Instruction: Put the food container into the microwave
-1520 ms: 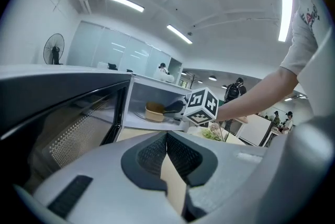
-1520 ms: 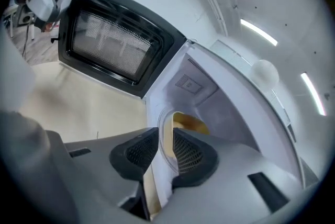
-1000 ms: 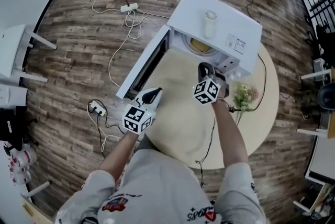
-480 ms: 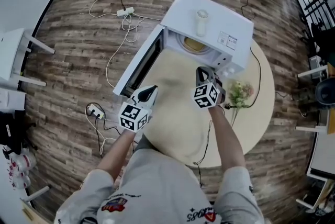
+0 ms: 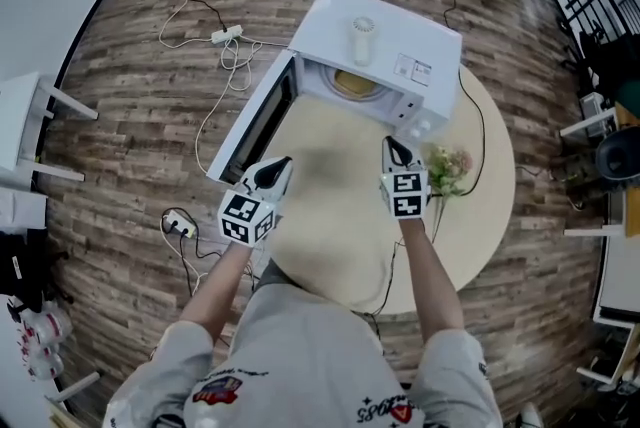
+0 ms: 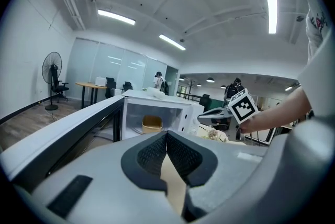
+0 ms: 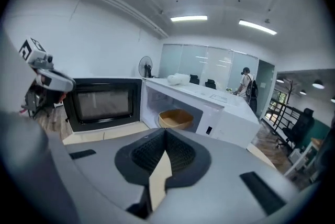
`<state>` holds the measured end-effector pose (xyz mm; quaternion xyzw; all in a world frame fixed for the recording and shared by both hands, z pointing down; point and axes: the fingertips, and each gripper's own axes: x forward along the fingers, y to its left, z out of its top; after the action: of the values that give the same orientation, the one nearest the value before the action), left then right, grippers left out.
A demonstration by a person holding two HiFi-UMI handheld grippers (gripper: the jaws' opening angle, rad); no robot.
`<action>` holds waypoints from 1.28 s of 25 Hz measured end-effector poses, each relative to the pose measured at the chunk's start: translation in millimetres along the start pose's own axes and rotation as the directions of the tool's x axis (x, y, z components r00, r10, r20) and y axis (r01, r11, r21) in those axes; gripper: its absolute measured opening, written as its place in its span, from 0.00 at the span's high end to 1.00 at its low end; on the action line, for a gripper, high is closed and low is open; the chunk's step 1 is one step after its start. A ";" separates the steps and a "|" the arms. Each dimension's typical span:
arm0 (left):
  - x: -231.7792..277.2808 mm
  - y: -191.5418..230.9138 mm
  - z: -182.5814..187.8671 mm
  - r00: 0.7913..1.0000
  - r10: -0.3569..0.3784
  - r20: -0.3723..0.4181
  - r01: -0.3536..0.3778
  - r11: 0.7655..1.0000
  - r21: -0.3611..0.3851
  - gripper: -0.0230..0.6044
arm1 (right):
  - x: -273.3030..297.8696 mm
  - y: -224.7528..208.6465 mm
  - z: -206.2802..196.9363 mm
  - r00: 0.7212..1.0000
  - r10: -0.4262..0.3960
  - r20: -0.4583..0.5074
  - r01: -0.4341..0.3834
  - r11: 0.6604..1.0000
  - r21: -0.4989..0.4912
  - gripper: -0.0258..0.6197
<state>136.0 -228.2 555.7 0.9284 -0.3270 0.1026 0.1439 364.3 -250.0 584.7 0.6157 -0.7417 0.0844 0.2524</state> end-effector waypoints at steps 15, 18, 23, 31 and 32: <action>-9.5 -35.7 28.2 0.999 -0.016 0.040 0.014 0.999 0.043 0.96 | -119.7 -4.6 4.4 0.985 -0.079 0.152 0.044 0.974 0.221 0.95; -12.6 -45.2 35.7 0.998 -0.026 0.050 0.023 0.998 0.063 0.96 | -142.7 -3.5 -0.8 0.981 -0.101 0.168 0.057 0.968 0.246 0.95; -20.8 -55.2 42.7 0.998 -0.031 0.063 0.026 0.997 0.079 0.96 | -175.5 3.5 -7.1 0.973 -0.126 0.192 0.070 0.959 0.274 0.95; -32.9 -66.2 45.5 0.997 -0.029 0.076 0.023 0.996 0.081 0.96 | -203.9 8.4 -1.4 0.964 -0.136 0.230 0.074 0.963 0.260 0.95; -33.5 -67.1 45.5 0.997 -0.029 0.077 0.022 0.996 0.081 0.96 | -205.0 9.0 -0.8 0.963 -0.135 0.233 0.073 0.963 0.258 0.95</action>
<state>157.5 -174.1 490.1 0.9408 -0.3161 0.0775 0.0948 379.4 -69.1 489.1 0.6865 -0.7174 0.0849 0.0829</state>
